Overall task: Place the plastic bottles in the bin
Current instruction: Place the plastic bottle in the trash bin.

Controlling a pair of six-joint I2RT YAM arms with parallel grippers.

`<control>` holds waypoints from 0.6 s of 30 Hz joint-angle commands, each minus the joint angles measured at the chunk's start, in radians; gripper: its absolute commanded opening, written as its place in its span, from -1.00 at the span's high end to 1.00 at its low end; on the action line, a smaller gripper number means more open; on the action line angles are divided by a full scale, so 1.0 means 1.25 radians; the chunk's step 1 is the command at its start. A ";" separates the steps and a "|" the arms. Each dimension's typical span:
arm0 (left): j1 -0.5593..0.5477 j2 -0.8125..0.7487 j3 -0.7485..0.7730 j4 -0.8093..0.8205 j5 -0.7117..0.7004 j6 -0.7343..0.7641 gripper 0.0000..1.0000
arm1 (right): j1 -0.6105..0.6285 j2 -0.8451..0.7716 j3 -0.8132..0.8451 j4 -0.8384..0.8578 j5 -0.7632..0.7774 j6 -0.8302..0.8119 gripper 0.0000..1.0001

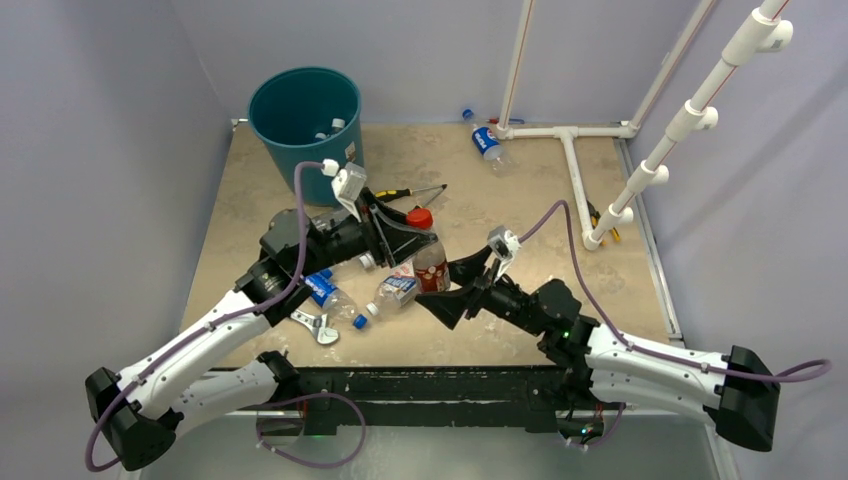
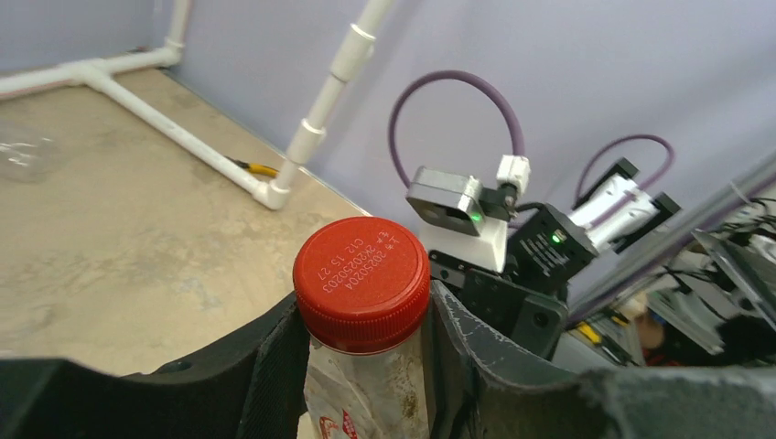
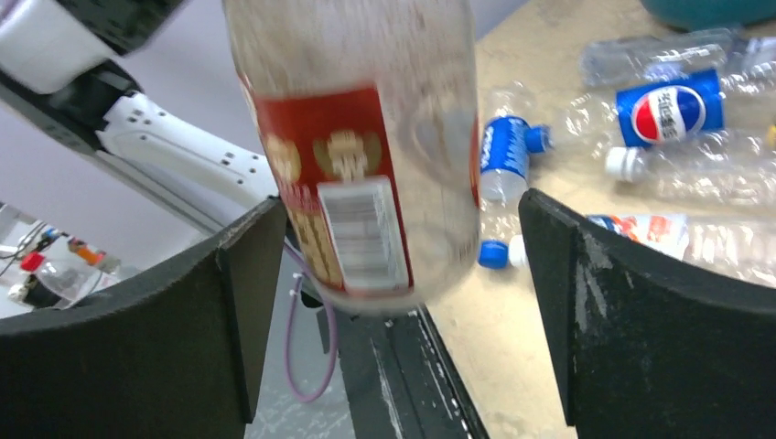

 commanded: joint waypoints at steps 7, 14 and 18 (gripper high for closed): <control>-0.003 0.024 0.314 -0.200 -0.464 0.363 1.00 | -0.001 -0.142 0.031 -0.232 0.190 0.011 -0.98; 0.015 0.210 0.441 -0.121 -0.901 0.638 1.00 | -0.002 -0.220 -0.005 -0.391 0.414 0.138 -0.98; 0.165 0.298 0.531 -0.097 -0.870 0.563 1.00 | -0.002 -0.234 -0.047 -0.375 0.391 0.136 -0.98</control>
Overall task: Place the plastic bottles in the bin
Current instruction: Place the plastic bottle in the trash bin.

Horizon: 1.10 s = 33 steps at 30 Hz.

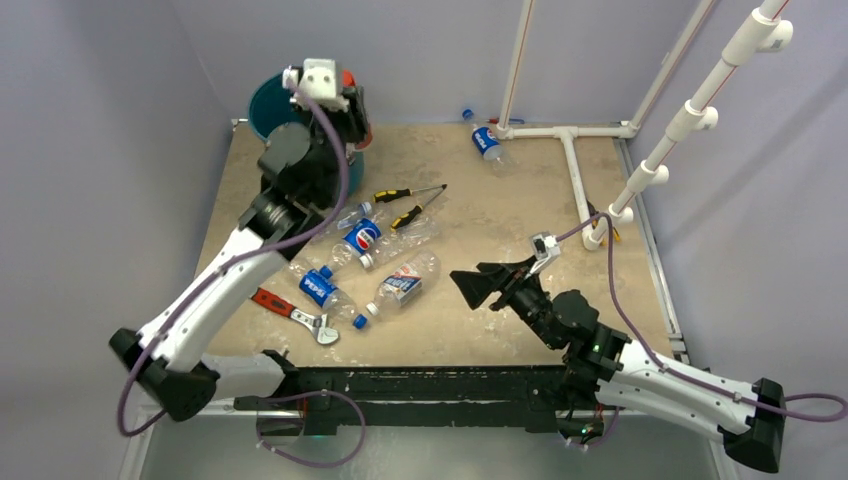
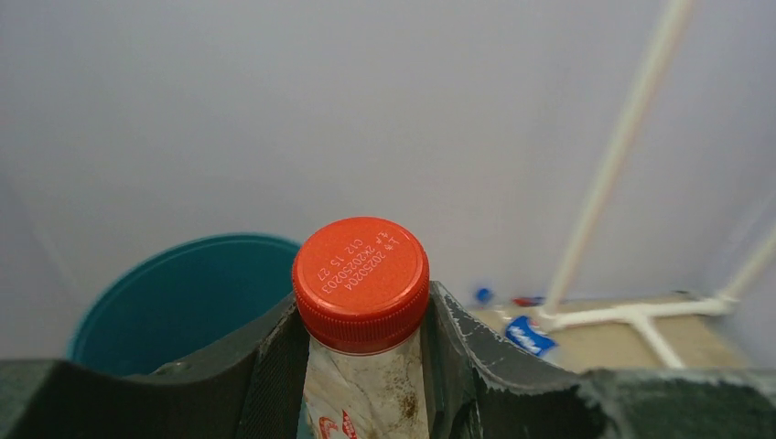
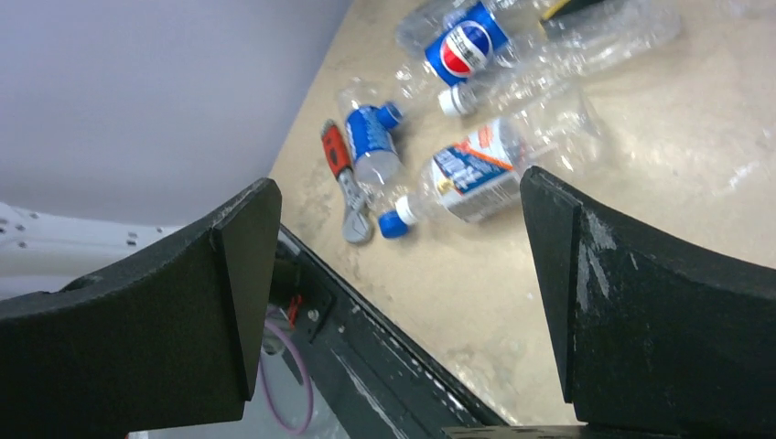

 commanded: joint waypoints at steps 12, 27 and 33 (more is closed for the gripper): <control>0.279 0.237 0.138 0.138 -0.042 -0.031 1.00 | -0.001 -0.051 -0.085 -0.039 0.008 0.009 -0.98; 0.402 0.325 0.059 0.141 0.120 -0.229 1.00 | -0.001 -0.063 -0.102 -0.062 0.022 0.002 -0.97; 0.405 0.347 0.034 0.122 0.164 -0.259 1.00 | -0.001 -0.072 -0.099 -0.075 0.035 0.007 -0.97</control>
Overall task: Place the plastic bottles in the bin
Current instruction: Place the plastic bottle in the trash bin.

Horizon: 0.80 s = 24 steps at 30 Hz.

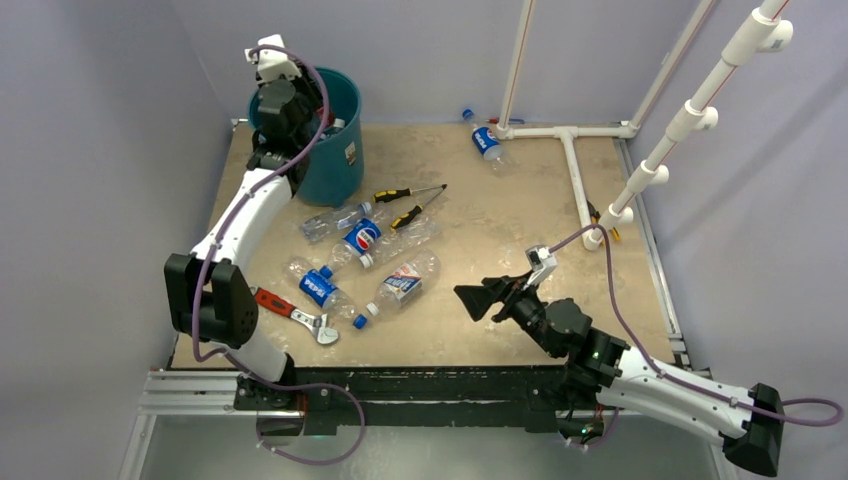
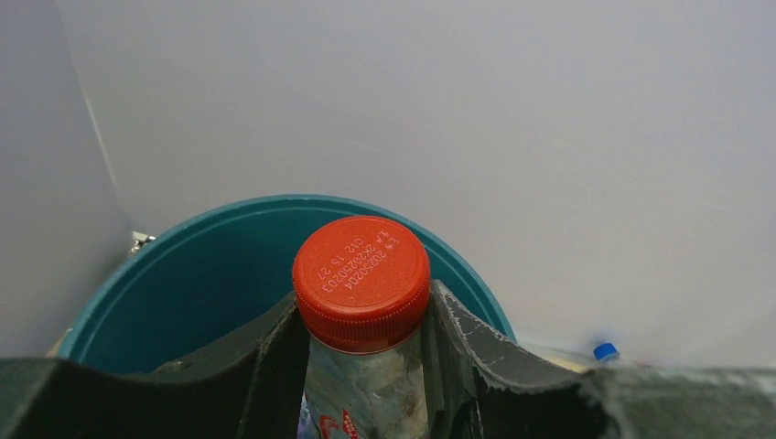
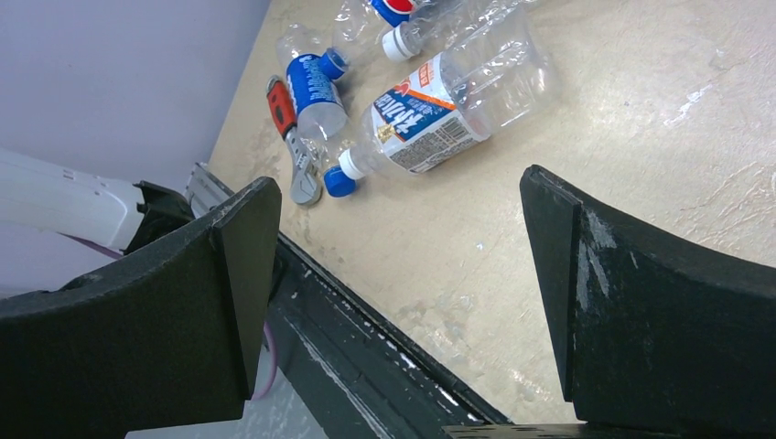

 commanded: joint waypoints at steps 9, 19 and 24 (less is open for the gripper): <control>0.001 -0.029 -0.067 0.013 0.100 -0.096 -0.50 | -0.001 -0.020 0.017 -0.061 0.051 -0.004 -0.98; 0.001 -0.221 -0.106 -0.098 0.082 -0.180 -0.99 | -0.001 -0.003 0.067 -0.121 0.107 -0.001 -0.98; -0.002 -0.369 -0.224 -0.172 0.216 -0.268 -0.99 | -0.001 0.059 0.114 -0.128 0.145 0.003 -0.97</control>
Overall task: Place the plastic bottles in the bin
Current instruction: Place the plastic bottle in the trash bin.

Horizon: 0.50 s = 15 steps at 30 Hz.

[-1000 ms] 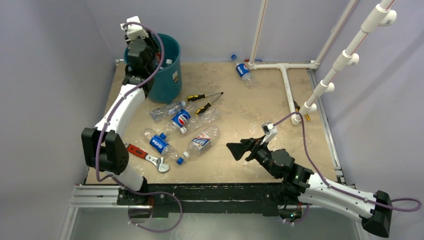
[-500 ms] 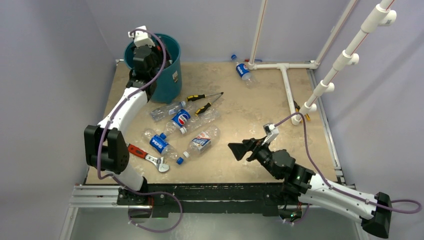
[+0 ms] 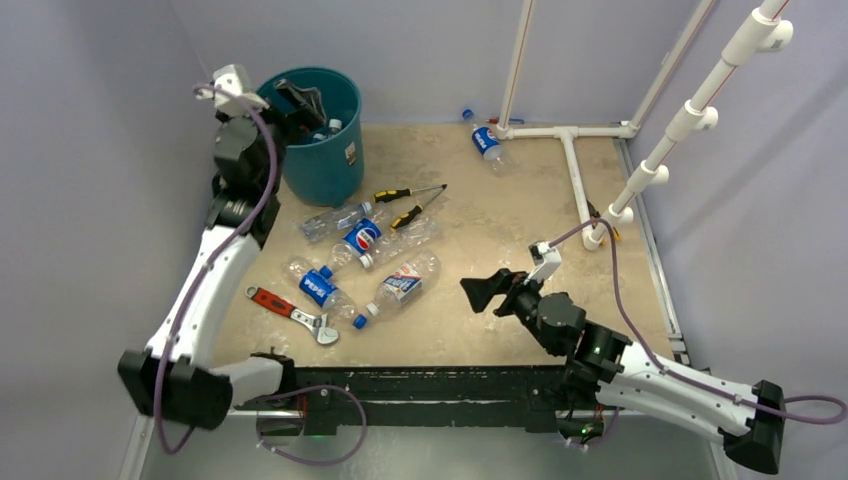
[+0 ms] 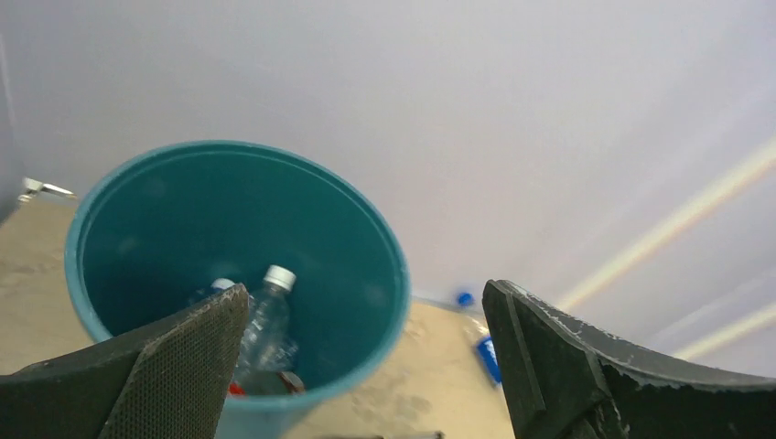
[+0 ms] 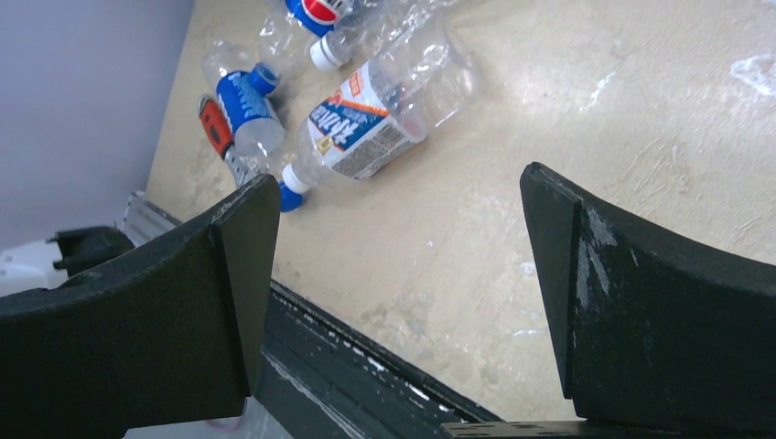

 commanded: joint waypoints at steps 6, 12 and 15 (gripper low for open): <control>-0.058 -0.215 -0.216 -0.170 0.222 -0.118 -0.97 | -0.003 0.247 0.175 0.014 0.049 -0.003 -0.96; -0.203 -0.298 -0.346 -0.257 0.175 -0.094 -0.94 | -0.026 0.466 0.297 0.023 -0.059 0.020 -0.94; -0.219 -0.337 -0.389 -0.316 0.161 -0.092 -0.94 | -0.037 0.521 0.287 0.072 -0.097 0.076 -0.94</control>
